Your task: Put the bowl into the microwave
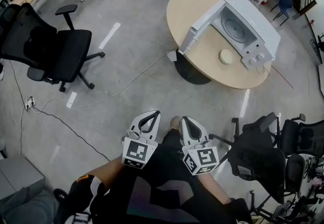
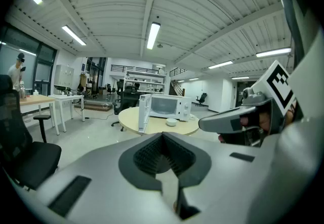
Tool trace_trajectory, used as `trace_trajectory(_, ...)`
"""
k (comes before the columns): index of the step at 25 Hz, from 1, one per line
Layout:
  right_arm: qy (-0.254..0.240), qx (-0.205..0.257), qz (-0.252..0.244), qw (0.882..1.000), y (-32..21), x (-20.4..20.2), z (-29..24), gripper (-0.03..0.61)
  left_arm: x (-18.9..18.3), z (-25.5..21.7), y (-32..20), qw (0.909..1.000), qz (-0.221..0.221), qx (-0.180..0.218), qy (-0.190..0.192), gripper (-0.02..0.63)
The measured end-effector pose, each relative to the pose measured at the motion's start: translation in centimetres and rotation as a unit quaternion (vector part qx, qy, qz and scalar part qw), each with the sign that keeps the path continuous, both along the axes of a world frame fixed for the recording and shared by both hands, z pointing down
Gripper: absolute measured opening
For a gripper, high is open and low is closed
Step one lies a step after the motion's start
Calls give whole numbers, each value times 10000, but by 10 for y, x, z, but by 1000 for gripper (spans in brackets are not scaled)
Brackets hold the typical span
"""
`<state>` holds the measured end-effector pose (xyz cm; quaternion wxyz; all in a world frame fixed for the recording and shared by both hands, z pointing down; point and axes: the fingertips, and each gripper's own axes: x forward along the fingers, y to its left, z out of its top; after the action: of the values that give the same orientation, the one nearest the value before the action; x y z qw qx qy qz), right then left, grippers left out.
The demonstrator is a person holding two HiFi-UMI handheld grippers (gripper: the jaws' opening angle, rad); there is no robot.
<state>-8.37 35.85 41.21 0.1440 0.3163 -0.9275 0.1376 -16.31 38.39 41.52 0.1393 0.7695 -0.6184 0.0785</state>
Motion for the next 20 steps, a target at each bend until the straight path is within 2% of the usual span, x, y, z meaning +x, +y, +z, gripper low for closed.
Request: trace_trajectory(20,-88,-33,166,9998,-65,24,-8,15,27,-9,-65,9997,200,-39,-125,46)
